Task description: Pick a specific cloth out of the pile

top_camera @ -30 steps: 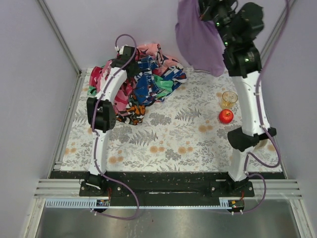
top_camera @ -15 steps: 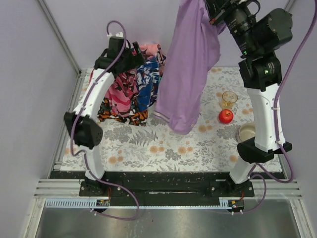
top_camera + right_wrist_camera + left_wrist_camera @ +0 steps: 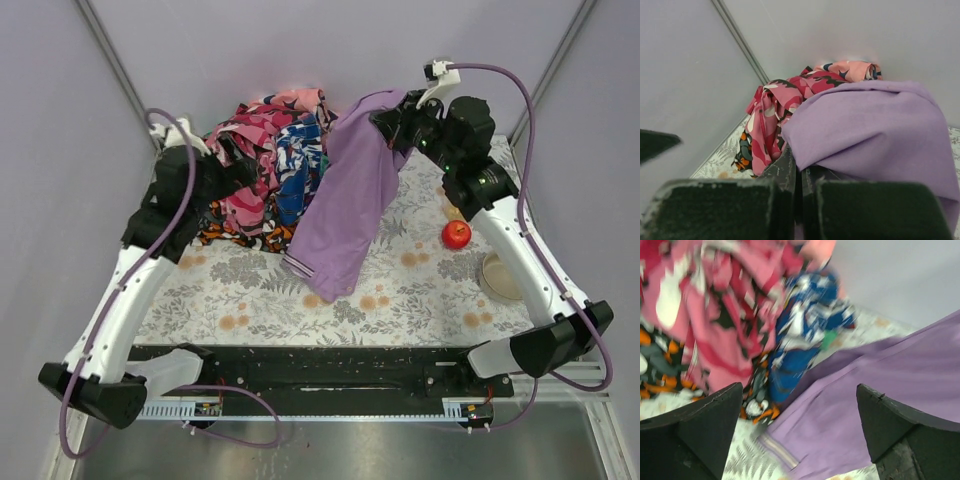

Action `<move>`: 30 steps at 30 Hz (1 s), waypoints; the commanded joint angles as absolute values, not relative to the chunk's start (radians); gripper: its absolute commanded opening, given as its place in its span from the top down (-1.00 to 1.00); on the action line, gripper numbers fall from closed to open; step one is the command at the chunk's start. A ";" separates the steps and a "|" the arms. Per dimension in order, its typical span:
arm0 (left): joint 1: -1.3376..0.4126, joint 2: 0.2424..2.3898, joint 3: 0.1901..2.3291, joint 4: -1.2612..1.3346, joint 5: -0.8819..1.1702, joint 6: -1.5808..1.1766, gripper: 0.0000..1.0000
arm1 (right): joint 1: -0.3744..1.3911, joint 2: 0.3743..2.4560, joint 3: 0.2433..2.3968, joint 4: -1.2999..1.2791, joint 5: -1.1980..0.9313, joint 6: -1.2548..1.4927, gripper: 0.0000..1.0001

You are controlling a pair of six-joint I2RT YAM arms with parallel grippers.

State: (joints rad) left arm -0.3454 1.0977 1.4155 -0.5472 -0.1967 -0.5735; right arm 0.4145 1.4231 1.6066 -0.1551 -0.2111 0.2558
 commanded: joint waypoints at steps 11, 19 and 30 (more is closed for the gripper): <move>-0.347 1.049 1.164 -0.520 -0.150 -0.634 -0.98 | 0.463 1.293 1.463 -0.051 -0.233 0.276 1.00; -0.347 1.014 1.083 -0.540 -0.144 -0.643 -0.98 | 0.526 1.219 0.801 0.115 -0.166 0.561 1.00; -0.347 1.014 1.022 -0.583 -0.120 -0.664 -0.98 | 0.526 1.523 0.860 -0.141 0.040 0.523 0.42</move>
